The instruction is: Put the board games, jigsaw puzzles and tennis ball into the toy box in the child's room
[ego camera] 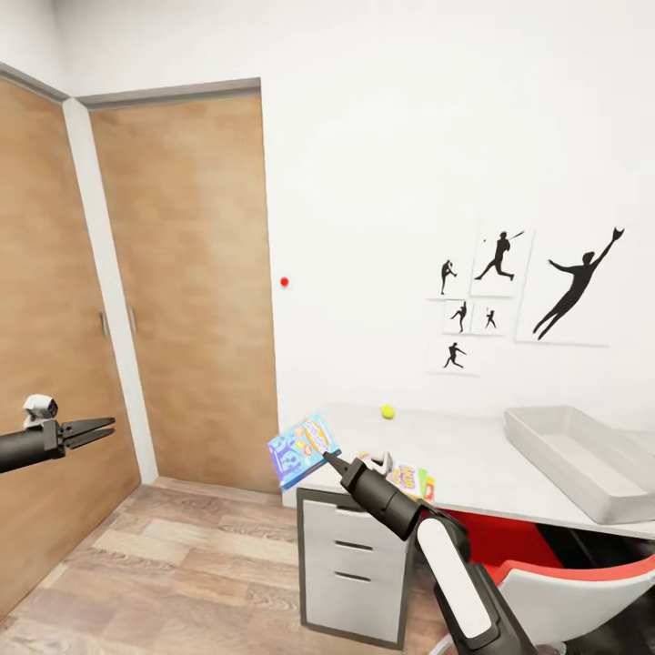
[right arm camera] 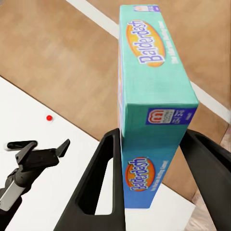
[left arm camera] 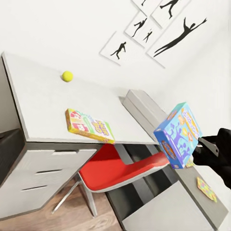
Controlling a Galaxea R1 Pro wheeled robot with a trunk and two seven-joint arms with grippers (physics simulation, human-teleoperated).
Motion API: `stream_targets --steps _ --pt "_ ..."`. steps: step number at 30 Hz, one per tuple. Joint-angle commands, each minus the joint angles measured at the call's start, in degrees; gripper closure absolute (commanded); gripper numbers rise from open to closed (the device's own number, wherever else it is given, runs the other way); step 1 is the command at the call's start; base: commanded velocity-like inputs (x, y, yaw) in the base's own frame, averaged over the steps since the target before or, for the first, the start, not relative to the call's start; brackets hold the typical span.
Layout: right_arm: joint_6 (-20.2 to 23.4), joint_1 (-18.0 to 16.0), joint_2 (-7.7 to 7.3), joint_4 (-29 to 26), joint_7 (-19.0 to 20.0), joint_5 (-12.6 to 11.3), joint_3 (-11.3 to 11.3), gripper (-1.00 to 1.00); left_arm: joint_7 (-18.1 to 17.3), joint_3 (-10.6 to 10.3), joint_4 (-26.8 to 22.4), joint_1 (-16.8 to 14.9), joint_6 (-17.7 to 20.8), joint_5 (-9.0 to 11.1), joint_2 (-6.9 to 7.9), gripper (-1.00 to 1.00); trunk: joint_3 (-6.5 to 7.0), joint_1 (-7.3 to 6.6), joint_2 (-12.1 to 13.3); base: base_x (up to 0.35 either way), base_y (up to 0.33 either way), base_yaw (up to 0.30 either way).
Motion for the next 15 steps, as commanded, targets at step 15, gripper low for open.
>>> stream_targets --steps 15 --pt "0.33 -0.03 0.02 0.02 0.05 -0.42 -0.06 1.00 -0.22 0.01 0.01 -0.01 0.60 -0.01 0.02 -1.00 0.88 0.03 -0.03 0.079 0.053 -0.237"
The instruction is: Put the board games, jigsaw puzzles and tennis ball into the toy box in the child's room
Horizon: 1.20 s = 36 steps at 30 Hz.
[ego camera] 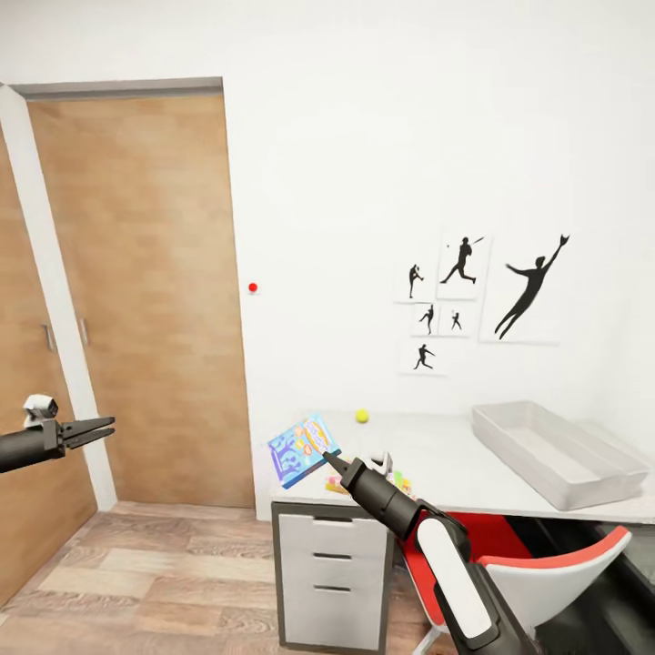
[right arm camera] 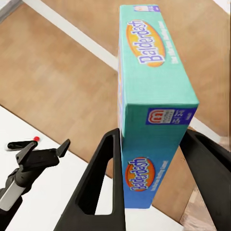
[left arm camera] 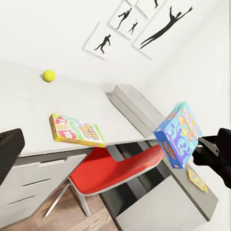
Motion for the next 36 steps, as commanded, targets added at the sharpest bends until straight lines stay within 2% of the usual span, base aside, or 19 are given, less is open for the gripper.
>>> stream_targets --steps 1,9,16,27,36 --pt "0.30 -0.03 0.08 0.02 0.05 -0.33 -0.06 1.00 -0.23 0.02 0.00 0.00 0.62 -0.04 0.02 -1.00 0.04 0.02 -0.04 0.002 0.001 -0.237" --pt "0.32 -0.03 0.06 0.05 0.05 -0.33 -0.06 1.00 -0.23 0.02 0.00 0.03 0.64 -0.02 0.02 -1.00 0.48 0.02 -0.04 0.000 0.000 -0.218" --pt "0.35 -0.03 0.08 -0.27 0.05 -0.33 -0.06 1.00 -0.23 0.02 0.00 0.03 0.62 -0.03 0.02 -1.00 0.51 0.02 -0.04 0.000 0.000 -0.041" --pt "0.39 -0.03 -0.19 0.09 0.05 -0.78 -0.16 1.00 -0.23 0.02 0.00 0.01 0.61 -0.04 0.02 -1.00 -0.36 0.02 -0.04 0.000 0.000 -0.023" --pt "0.39 -0.03 -0.18 0.10 0.05 -0.76 -0.15 1.00 -0.23 0.02 0.00 0.00 0.61 -0.04 0.02 -1.00 -0.82 0.02 -0.04 0.000 0.000 -0.200"
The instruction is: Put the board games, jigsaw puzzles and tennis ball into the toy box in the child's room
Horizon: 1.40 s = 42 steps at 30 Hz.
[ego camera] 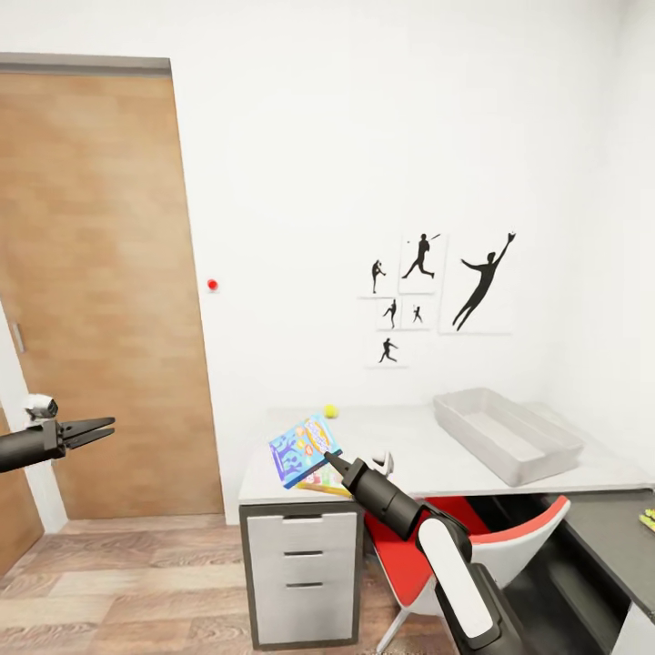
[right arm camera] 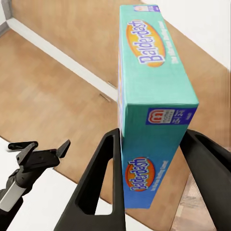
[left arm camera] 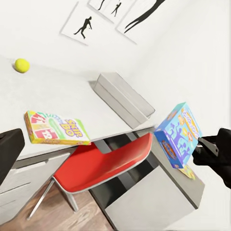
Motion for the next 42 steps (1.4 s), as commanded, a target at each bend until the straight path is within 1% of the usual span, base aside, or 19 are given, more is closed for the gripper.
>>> stream_targets --steps 1,7,11,37,42 --pt "0.30 -0.03 0.03 0.02 0.05 -0.27 -0.05 1.00 -0.23 0.02 0.00 0.00 0.60 -0.04 0.02 -1.00 -0.04 0.02 -0.04 0.000 0.000 -0.262" --pt "0.27 -0.03 0.18 -0.05 0.05 -0.08 -0.05 1.00 -0.23 0.02 0.00 0.02 0.60 -0.03 0.02 -1.00 -0.06 0.02 -0.04 0.000 0.000 -0.118" --pt "0.29 -0.03 0.01 0.00 0.05 -0.21 -0.05 1.00 -0.23 0.02 0.00 0.04 0.59 -0.07 0.02 -1.00 -0.11 0.02 -0.04 0.000 0.000 -0.132" --pt "0.26 -0.03 0.13 0.10 0.05 0.10 -0.05 1.00 -0.23 0.02 0.00 0.03 0.60 -0.04 0.02 -1.00 -0.81 0.02 -0.04 0.000 0.000 -0.250" --pt "0.22 -0.03 0.13 0.11 0.05 0.13 -0.05 1.00 -0.23 0.02 0.00 0.05 0.59 -0.03 0.02 -1.00 -0.97 0.02 -0.04 0.000 0.000 -0.124"
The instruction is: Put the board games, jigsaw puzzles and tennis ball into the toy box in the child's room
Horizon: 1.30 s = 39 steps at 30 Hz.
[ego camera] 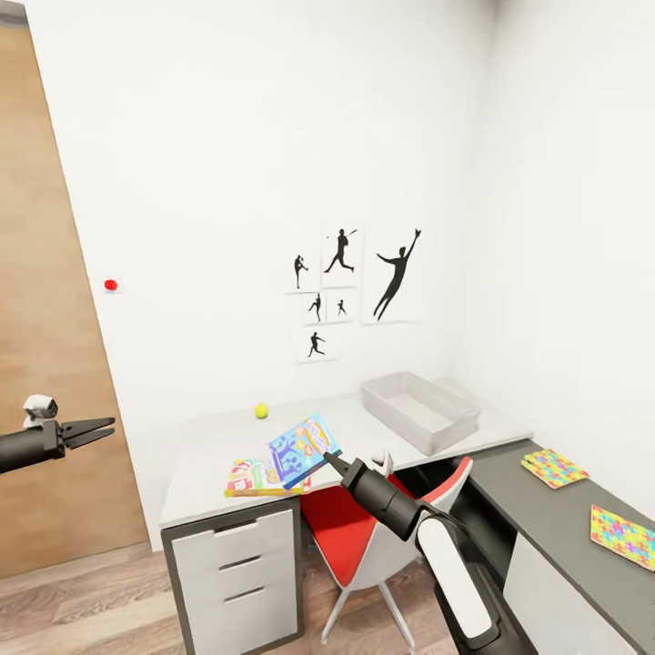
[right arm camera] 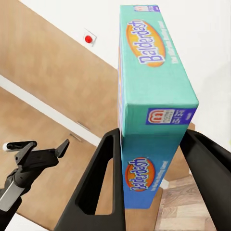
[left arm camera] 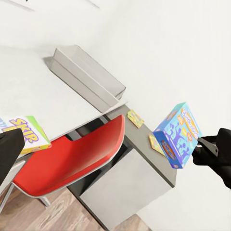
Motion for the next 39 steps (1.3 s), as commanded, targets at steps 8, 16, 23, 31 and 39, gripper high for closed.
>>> stream_targets --steps 8,16,23,31,39 --pt "0.30 -0.02 -0.09 -0.07 0.04 -0.29 -0.08 1.00 -0.22 0.02 0.01 -0.02 0.62 -0.04 0.01 -1.00 -0.20 0.02 -0.05 0.000 0.000 -0.013" --pt "-1.21 -0.02 -0.18 -0.27 0.04 -0.37 0.02 1.00 -0.22 0.02 0.01 -0.04 0.61 -0.04 0.01 -1.00 -0.22 0.02 -0.05 0.000 0.000 0.000" --pt "-1.28 -0.02 -0.14 -0.45 0.04 -0.43 0.10 1.00 -0.22 0.02 0.01 -0.02 0.65 -0.07 0.01 -1.00 -0.22 0.02 -0.05 0.000 0.000 -0.029" --pt "-1.29 -0.02 -0.15 -0.36 0.04 -0.46 0.07 1.00 -0.22 0.02 0.01 -0.02 0.65 -0.09 0.01 -1.00 -0.22 0.02 -0.05 0.062 0.060 -0.235" --pt "-1.29 -0.02 -0.18 -0.27 0.04 -0.46 0.06 1.00 -0.22 0.02 0.01 -0.03 0.61 -0.09 0.01 -1.00 -0.22 0.02 -0.05 0.171 0.051 -0.274"
